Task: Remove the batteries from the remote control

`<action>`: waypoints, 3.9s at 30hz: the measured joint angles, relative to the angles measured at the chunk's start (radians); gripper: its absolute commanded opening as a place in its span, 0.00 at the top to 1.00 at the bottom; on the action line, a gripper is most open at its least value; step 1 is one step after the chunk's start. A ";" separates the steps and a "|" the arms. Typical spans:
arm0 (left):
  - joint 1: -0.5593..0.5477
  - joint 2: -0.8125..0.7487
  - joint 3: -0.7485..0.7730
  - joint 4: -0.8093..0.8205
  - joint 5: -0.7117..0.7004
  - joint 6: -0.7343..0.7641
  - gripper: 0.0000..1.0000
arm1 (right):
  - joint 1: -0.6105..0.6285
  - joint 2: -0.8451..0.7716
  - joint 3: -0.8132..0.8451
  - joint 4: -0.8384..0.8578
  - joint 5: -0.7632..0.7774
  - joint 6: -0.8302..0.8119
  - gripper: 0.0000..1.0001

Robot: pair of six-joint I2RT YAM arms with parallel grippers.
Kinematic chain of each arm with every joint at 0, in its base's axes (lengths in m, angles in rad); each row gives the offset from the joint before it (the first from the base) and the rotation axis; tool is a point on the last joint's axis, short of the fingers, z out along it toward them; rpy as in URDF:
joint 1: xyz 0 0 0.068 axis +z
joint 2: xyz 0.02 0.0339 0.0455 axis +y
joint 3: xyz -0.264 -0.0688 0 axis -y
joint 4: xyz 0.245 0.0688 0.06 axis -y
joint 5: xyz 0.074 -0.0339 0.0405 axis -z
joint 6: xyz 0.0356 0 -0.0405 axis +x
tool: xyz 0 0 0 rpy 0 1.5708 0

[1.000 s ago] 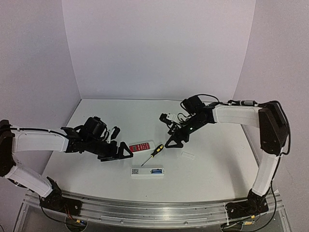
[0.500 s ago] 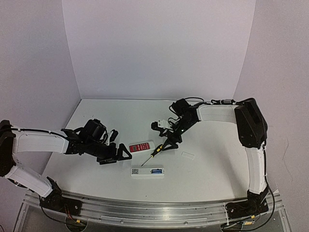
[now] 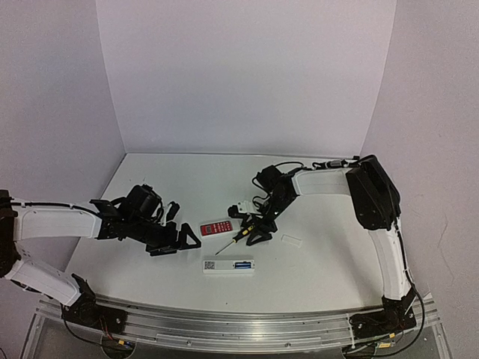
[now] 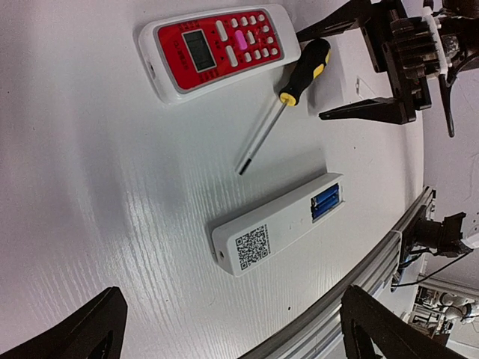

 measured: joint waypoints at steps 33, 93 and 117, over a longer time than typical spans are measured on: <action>0.000 -0.180 -0.015 0.057 -0.026 -0.044 0.00 | 0.054 -0.381 -0.223 -0.008 0.156 0.094 1.00; 0.002 0.015 0.028 0.623 0.301 -0.349 1.00 | 0.382 -0.839 -0.713 0.585 0.685 0.400 1.00; 0.008 -0.098 -0.183 0.905 0.279 -0.216 1.00 | 0.321 -1.014 -0.731 0.535 0.470 1.438 0.15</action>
